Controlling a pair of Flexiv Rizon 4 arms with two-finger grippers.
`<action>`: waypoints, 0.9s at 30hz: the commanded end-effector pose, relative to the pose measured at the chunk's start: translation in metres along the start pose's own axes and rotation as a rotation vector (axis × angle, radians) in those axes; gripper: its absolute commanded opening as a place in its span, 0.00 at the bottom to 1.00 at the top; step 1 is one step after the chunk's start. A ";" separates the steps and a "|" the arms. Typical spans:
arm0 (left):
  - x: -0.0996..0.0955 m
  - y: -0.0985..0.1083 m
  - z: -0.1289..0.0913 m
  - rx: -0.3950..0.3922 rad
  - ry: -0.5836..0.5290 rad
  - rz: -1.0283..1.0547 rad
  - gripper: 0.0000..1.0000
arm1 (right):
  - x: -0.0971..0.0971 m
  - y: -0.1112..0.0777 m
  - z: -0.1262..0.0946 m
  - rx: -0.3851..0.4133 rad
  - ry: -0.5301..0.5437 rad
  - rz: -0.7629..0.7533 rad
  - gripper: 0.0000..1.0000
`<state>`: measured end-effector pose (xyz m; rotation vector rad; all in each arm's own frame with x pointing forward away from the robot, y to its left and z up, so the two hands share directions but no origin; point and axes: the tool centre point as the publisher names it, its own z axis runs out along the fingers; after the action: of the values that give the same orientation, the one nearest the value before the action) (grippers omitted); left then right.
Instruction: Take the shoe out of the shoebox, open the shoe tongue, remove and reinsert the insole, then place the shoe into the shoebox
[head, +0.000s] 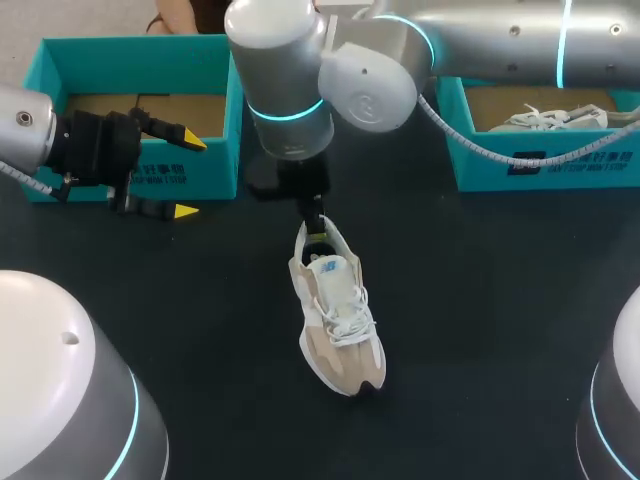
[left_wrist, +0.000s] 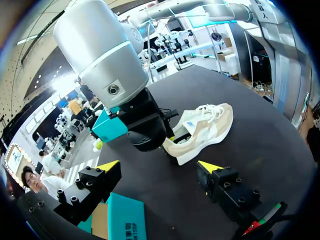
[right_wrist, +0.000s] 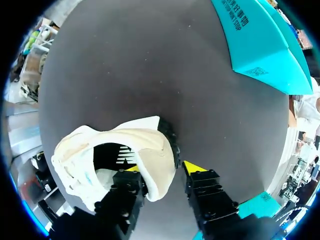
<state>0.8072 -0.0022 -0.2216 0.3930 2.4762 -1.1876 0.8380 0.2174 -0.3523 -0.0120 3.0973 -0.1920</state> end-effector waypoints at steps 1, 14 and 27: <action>0.001 0.000 0.000 -0.002 0.000 0.001 1.00 | 0.001 0.001 0.006 0.010 0.016 0.008 0.00; 0.001 0.000 0.000 -0.002 0.000 0.001 1.00 | 0.018 -0.048 -0.073 0.135 -0.001 0.150 0.00; 0.001 0.000 0.000 -0.002 0.000 0.001 1.00 | 0.006 -0.103 -0.184 0.136 -0.154 0.174 0.00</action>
<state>0.8072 -0.0022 -0.2216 0.3930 2.4762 -1.1876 0.8357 0.1598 -0.1970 0.2673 2.9324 -0.4233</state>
